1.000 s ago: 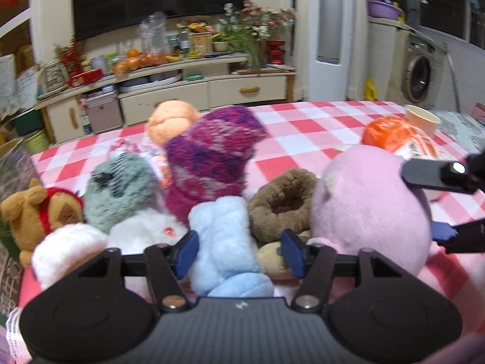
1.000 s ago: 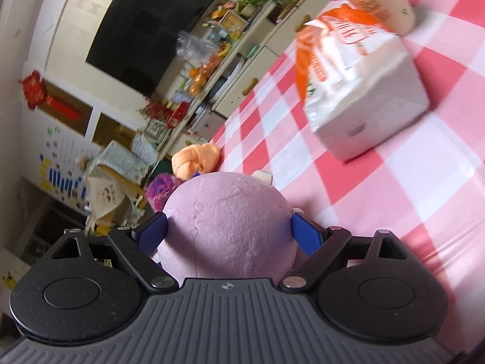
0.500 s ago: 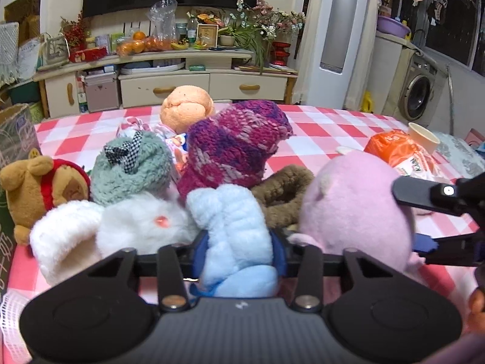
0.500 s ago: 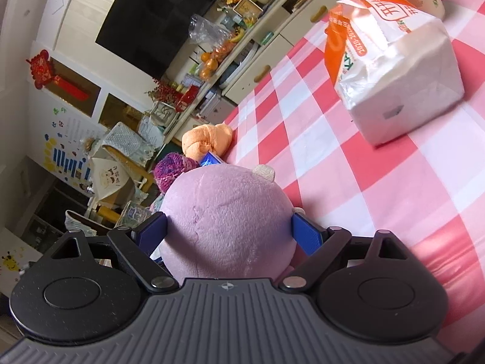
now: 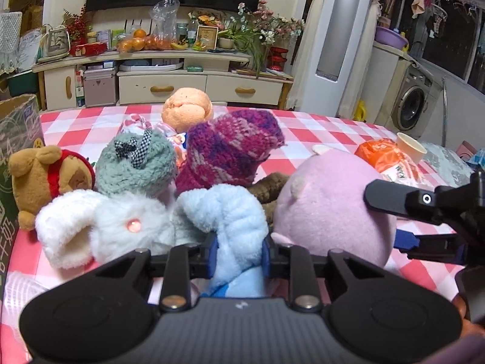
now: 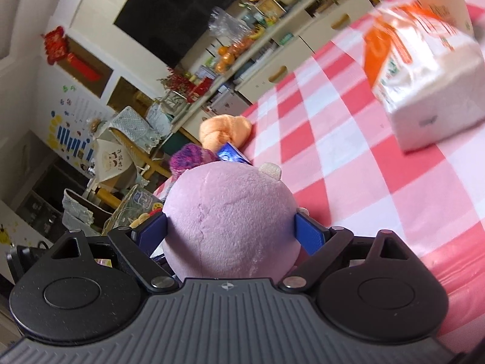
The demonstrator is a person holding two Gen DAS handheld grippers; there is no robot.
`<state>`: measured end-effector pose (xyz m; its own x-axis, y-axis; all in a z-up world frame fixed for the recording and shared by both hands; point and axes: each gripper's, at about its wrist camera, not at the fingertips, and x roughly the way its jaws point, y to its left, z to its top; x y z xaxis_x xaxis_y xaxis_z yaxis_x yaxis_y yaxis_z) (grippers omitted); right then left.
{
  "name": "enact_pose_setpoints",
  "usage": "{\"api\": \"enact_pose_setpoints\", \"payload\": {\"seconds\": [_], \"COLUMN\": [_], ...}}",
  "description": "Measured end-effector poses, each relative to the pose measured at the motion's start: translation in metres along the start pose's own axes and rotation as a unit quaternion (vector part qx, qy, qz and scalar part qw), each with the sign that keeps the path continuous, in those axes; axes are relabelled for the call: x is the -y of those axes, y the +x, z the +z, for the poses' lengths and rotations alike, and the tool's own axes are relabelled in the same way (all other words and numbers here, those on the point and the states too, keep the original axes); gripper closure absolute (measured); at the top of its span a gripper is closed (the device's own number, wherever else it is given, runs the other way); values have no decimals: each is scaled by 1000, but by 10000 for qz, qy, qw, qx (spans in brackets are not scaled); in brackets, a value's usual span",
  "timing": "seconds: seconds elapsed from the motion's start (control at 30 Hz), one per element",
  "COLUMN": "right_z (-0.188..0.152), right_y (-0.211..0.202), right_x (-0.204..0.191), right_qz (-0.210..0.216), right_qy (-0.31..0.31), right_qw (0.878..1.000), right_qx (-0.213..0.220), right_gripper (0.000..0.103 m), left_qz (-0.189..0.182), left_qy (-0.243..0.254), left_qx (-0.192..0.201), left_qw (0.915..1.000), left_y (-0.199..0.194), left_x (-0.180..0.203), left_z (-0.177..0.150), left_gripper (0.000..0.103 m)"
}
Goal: Organize soft objects
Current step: 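Carry both held plushes up and over the open cardboard box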
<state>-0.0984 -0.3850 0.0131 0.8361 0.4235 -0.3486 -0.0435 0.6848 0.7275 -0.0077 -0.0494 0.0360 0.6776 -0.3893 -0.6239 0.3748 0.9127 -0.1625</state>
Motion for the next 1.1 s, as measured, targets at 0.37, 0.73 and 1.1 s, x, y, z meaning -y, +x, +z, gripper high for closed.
{"api": "enact_pose_setpoints", "payload": {"seconds": [0.37,0.73,1.1], "right_z": [6,15,27], "right_y": [-5,4,37], "right_x": [-8,-31,-78], "right_qz": [267,568,963], "right_qy": [-361,-735,-1249], "right_qw": [9987,9945,9870], "right_qx": [260,494,314], "right_gripper": [0,0,0], "left_qz": [-174,-184,90], "left_qy": [1,25,-196], "left_qx": [276,745,1228], "left_qw": [9995,9970,9922], "left_y": [-26,-66,-110], "left_x": [-12,-33,-76], "left_z": [4,14,22], "left_gripper": [81,81,81]}}
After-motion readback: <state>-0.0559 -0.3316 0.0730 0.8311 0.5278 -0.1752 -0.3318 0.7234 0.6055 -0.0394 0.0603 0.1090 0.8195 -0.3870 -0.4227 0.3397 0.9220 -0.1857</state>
